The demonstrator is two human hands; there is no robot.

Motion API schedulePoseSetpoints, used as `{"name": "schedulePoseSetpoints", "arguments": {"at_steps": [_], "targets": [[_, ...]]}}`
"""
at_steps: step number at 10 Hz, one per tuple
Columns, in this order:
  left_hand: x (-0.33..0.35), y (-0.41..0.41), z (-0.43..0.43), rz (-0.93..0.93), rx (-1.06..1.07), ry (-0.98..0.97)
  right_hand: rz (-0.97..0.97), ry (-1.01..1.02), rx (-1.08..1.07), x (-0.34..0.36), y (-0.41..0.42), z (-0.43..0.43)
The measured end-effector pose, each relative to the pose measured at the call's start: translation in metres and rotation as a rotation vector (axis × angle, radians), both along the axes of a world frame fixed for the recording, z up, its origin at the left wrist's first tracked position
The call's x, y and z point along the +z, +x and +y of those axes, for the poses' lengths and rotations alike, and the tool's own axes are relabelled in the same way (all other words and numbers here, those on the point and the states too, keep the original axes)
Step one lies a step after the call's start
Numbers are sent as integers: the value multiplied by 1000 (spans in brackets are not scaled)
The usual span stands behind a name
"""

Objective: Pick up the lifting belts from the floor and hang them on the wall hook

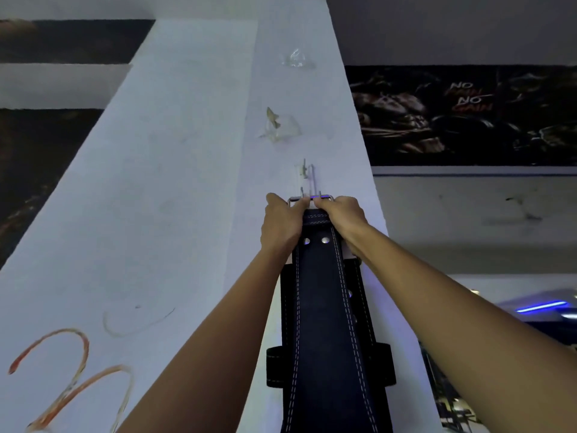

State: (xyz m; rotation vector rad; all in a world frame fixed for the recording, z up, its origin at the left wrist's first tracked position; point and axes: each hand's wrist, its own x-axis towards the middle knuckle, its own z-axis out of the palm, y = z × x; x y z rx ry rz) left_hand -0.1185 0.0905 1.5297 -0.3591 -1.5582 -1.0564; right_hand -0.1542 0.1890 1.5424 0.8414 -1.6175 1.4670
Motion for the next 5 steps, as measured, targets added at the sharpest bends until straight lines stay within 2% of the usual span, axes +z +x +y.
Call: {"name": "schedulePoseSetpoints", "arguments": {"at_steps": [1,2,3,4,5], "targets": [[18,4,-3,-141,-213,102,-52,-29,14,3,0,-1],[23,4,-7,-186,-220,118,-53,-26,-23,1,-1,-1],[4,4,-2,-99,-39,90,-39,31,-183,-13,7,-6],[-33,15,9,20,199,-32,-19,67,-327,-41,26,-4],[-79,22,7,90,327,-174,78,163,-380,-94,36,1]]}}
